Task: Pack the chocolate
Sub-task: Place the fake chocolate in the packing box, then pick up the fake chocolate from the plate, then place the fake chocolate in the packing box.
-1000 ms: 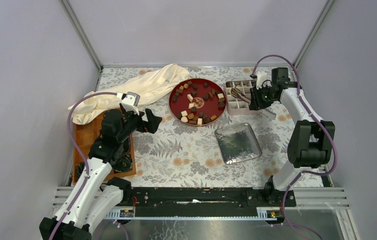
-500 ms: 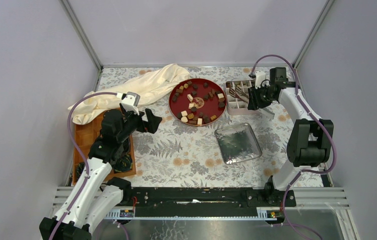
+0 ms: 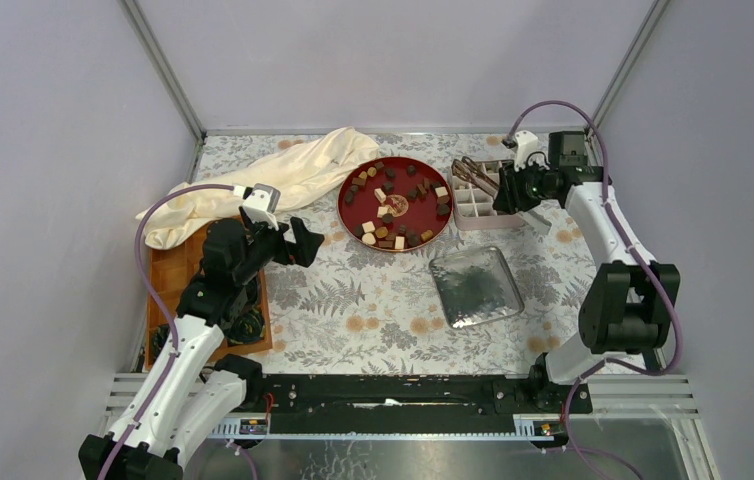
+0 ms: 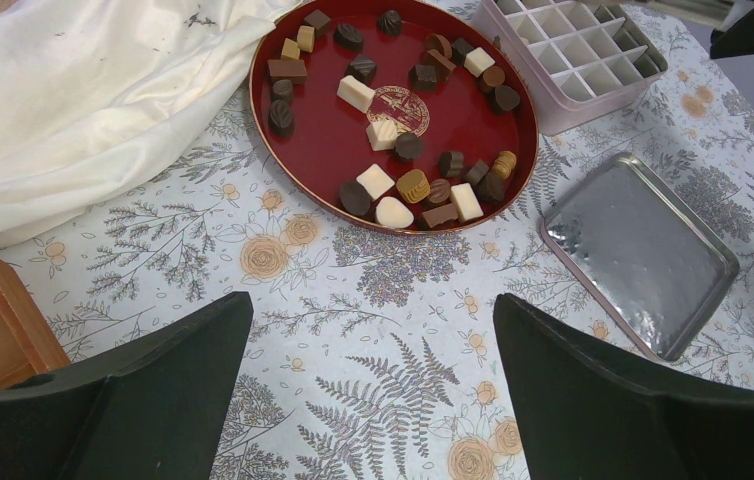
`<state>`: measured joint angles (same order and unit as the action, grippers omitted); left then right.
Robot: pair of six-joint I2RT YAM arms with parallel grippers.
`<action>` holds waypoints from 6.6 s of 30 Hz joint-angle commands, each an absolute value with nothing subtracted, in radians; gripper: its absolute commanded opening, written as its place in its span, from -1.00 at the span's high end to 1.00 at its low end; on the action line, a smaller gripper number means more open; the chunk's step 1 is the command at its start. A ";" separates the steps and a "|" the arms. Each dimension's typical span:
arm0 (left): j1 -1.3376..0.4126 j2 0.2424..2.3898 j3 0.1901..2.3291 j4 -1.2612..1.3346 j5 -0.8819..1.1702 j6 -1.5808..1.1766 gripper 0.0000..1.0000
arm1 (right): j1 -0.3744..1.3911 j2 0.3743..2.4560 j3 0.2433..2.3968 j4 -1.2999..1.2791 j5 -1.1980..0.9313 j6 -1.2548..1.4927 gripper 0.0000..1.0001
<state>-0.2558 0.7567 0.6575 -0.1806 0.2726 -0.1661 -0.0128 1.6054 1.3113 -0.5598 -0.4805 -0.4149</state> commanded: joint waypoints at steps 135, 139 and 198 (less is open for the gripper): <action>-0.252 0.761 0.647 -0.154 0.258 -0.160 -0.97 | 0.322 1.964 1.586 -0.552 -0.234 -0.343 0.02; -0.252 0.761 0.646 -0.154 0.258 -0.160 -0.97 | 0.329 1.977 1.600 -0.564 -0.229 -0.349 0.12; -0.255 0.746 0.647 -0.153 0.271 -0.167 -0.97 | -0.055 1.676 1.377 -0.559 -0.361 -0.380 0.32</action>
<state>-0.2554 0.7605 0.6479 -0.1806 0.2558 -0.1654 -0.0525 1.6695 1.3556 -0.5686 -0.3763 -0.3645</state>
